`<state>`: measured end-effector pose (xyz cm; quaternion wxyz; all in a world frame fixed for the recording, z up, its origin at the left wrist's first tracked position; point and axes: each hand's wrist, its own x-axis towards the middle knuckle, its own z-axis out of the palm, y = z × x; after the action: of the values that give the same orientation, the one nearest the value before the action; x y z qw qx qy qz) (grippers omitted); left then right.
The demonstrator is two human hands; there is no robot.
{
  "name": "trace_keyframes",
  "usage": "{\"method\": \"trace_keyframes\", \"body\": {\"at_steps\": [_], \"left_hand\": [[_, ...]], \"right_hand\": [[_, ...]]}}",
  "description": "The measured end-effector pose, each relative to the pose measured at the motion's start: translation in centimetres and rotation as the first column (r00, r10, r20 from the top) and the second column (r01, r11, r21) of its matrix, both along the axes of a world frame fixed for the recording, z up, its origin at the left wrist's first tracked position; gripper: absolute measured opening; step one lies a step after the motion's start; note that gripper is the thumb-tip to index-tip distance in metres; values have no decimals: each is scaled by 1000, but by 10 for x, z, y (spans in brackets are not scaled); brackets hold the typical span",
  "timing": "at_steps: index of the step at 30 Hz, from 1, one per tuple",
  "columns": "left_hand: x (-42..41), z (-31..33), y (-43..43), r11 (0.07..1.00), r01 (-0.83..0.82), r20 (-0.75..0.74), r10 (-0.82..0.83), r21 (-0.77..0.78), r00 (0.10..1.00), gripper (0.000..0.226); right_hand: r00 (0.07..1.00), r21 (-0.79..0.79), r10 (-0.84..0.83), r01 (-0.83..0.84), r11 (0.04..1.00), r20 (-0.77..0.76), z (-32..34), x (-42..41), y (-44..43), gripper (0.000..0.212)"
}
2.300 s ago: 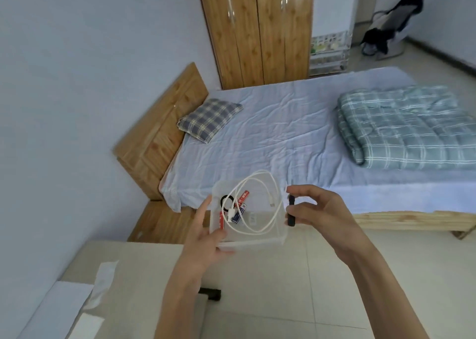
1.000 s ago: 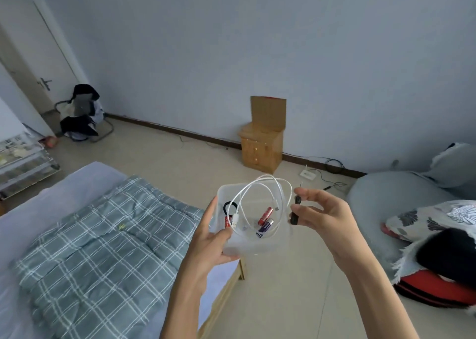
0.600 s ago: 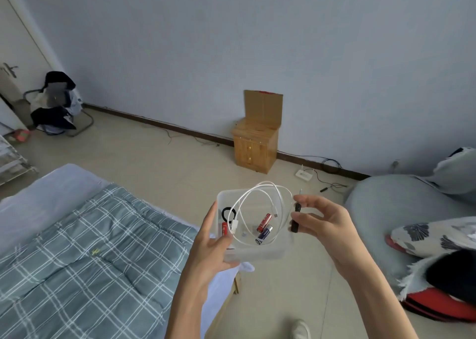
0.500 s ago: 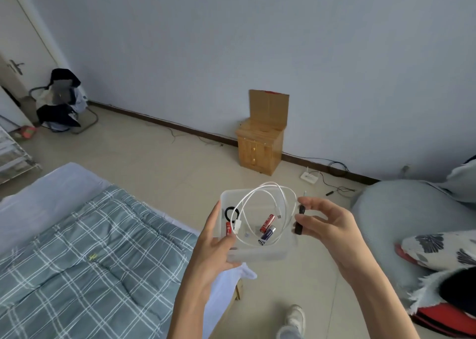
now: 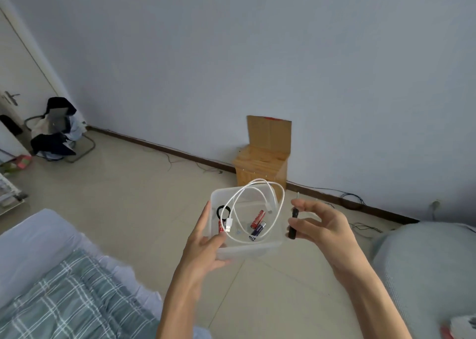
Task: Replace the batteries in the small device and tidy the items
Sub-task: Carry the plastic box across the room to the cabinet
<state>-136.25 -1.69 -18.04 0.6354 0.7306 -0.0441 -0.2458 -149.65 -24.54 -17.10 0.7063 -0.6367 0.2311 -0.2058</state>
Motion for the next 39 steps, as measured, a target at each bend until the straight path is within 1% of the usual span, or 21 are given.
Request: {"method": "trace_keyframes", "body": {"at_steps": [5, 8, 15, 21, 26, 28, 30, 33, 39], "left_hand": [[52, -8, -48, 1000, -7, -59, 8, 14, 998, 77], [86, -12, -73, 1000, -7, -62, 8, 19, 998, 76], [171, -26, -127, 1000, -18, -72, 20, 26, 997, 71], [290, -24, -183, 998, -26, 5, 26, 65, 1000, 64], [400, -12, -235, 997, -52, 63, 48, 63, 997, 76], [441, -11, -255, 993, -53, 96, 43, 101, 994, 79], [476, -11, -274, 989, -45, 122, 28, 144, 992, 80], [524, -13, -297, 986, -37, 130, 15, 165, 991, 82], [603, -25, -338, 977, -14, 146, -18, 215, 989, 76]], "right_hand": [[1000, 34, -21, 22, 999, -22, -14, 43, -56, 30], [999, 58, -41, 42, 997, -21, -22, 71, -86, 31], [995, 56, -42, 47, 997, -89, -43, 151, -148, 34], [996, 24, -64, 66, 998, -56, -26, 266, -207, 32], [998, 1, -62, 62, 998, -9, -3, 373, -259, 30], [998, -13, -71, 71, 997, -3, 0, 412, -278, 30], [997, -13, -83, 83, 996, -2, -3, 448, -293, 31], [996, 5, -91, 91, 996, 0, -11, 495, -314, 30], [992, 15, -113, 114, 993, -46, -24, 579, -357, 31]]}}
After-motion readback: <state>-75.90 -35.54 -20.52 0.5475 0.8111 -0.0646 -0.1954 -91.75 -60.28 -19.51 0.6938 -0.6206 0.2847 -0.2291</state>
